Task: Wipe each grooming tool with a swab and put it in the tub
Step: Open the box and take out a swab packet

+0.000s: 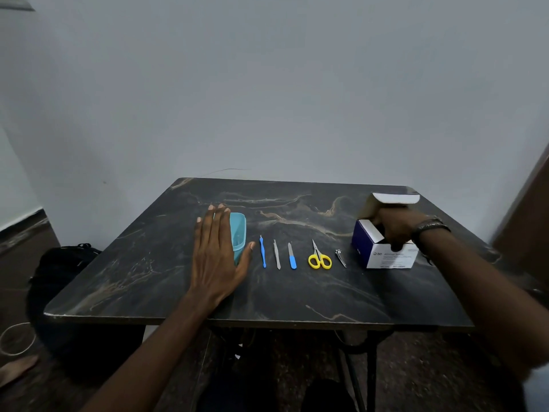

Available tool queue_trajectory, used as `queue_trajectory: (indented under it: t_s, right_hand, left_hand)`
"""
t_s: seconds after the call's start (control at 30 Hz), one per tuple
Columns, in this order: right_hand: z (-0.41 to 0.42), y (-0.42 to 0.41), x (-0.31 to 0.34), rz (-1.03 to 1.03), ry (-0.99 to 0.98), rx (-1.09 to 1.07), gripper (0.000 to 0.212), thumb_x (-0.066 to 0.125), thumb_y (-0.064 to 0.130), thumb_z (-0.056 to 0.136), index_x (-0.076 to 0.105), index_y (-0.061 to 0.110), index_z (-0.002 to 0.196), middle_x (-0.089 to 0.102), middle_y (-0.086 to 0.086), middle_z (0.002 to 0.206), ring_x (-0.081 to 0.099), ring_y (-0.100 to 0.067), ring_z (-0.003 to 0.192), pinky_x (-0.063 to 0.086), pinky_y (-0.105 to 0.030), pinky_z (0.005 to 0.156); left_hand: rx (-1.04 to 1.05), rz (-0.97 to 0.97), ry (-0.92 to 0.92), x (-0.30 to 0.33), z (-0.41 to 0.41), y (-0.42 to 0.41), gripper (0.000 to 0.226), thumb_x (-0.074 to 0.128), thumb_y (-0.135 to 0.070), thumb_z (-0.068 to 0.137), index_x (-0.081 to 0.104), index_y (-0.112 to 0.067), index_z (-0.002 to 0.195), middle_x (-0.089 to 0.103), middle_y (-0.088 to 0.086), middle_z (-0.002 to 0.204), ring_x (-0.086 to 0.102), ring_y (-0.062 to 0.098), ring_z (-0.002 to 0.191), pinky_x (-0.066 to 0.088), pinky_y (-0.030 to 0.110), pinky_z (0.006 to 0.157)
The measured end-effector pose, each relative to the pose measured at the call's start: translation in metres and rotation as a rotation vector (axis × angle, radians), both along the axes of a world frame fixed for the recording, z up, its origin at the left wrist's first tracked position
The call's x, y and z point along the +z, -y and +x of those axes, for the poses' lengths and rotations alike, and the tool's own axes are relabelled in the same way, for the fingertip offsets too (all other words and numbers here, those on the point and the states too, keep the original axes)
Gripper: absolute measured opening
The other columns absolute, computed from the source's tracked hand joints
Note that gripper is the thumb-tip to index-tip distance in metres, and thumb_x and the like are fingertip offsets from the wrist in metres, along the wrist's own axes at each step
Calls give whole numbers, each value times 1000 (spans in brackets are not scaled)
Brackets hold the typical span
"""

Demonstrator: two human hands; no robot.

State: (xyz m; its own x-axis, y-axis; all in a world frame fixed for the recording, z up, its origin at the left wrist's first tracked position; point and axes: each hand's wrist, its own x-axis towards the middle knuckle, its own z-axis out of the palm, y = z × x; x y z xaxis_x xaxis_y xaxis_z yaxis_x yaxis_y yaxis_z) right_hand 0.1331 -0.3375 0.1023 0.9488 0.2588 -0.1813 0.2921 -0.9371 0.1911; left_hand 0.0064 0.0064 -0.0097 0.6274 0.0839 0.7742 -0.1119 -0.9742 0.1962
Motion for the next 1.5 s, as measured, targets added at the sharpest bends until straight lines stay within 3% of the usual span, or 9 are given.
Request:
queue_trajectory:
  t_s: [0.23, 0.37, 0.57, 0.77, 0.97, 1.13, 1.23, 1.4, 1.5]
  right_hand:
    - [12, -1, -9, -85, -37, 9, 53, 78, 2, 62, 61, 4, 111, 65, -8, 108, 60, -27, 101, 52, -34, 84]
    - [6, -2, -7, -33, -49, 6, 50, 79, 1, 65, 61, 5, 112, 66, -8, 107, 61, -26, 102, 48, -28, 76]
    - [2, 5, 6, 136, 4, 6, 26, 61, -4, 72, 72, 9, 91, 68, -3, 80, 60, -18, 74, 42, -22, 53]
    - [-10, 12, 9, 265, 295, 61, 25, 63, 7, 72, 67, 29, 62, 66, 9, 71, 59, -16, 76, 51, -35, 76]
    - [-37, 20, 6, 537, 410, 116, 7, 65, 16, 85, 69, 20, 80, 71, 3, 72, 63, -19, 69, 38, -47, 96]
    - [-56, 26, 4, 574, 430, 68, 17, 58, 17, 90, 74, 22, 84, 69, 7, 66, 61, -15, 69, 45, -33, 66]
    - [-70, 26, 5, 627, 469, 68, 17, 61, 16, 90, 74, 20, 81, 70, 3, 68, 61, -17, 65, 49, -35, 62]
    - [-80, 15, -4, 976, 368, 110, 13, 61, 10, 92, 68, 7, 81, 69, -9, 68, 60, -6, 42, 42, -14, 46]
    - [-76, 2, -16, 1241, 247, 46, 13, 59, 6, 93, 61, 7, 81, 65, -11, 58, 59, -15, 40, 44, -22, 40]
  left_hand:
    - [-7, -6, -3, -2, 1, 0, 78, 52, -48, 86, 28, -2, 144, 38, 20, 148, 32, 35, 140, 21, 50, 117]
    - [-4, -14, -2, -2, 1, 0, 78, 51, -50, 86, 28, -3, 144, 38, 20, 148, 31, 35, 140, 19, 48, 118]
    - [-6, -15, 9, 0, 0, 2, 76, 49, -50, 86, 28, -4, 143, 40, 21, 147, 33, 36, 139, 20, 49, 118]
    - [-5, -14, 1, -1, 0, 1, 76, 49, -49, 86, 28, -3, 143, 39, 21, 147, 32, 35, 140, 19, 48, 118]
    - [-19, -8, 6, 0, -2, 2, 75, 50, -47, 87, 30, -1, 143, 39, 21, 147, 31, 35, 140, 22, 49, 117]
    - [-27, -14, 2, 0, -2, 1, 76, 48, -49, 87, 29, -2, 143, 39, 22, 147, 32, 36, 140, 21, 49, 118]
    - [-35, -7, 5, 0, -1, 1, 75, 48, -48, 88, 30, -1, 143, 40, 21, 147, 31, 35, 140, 20, 48, 118]
    - [-56, 19, 26, -2, 2, 0, 74, 52, -44, 88, 30, -1, 143, 39, 21, 147, 29, 34, 142, 19, 48, 119]
    - [-82, 20, 46, -3, 2, 0, 72, 51, -43, 88, 31, 0, 143, 40, 21, 147, 30, 35, 141, 21, 49, 118]
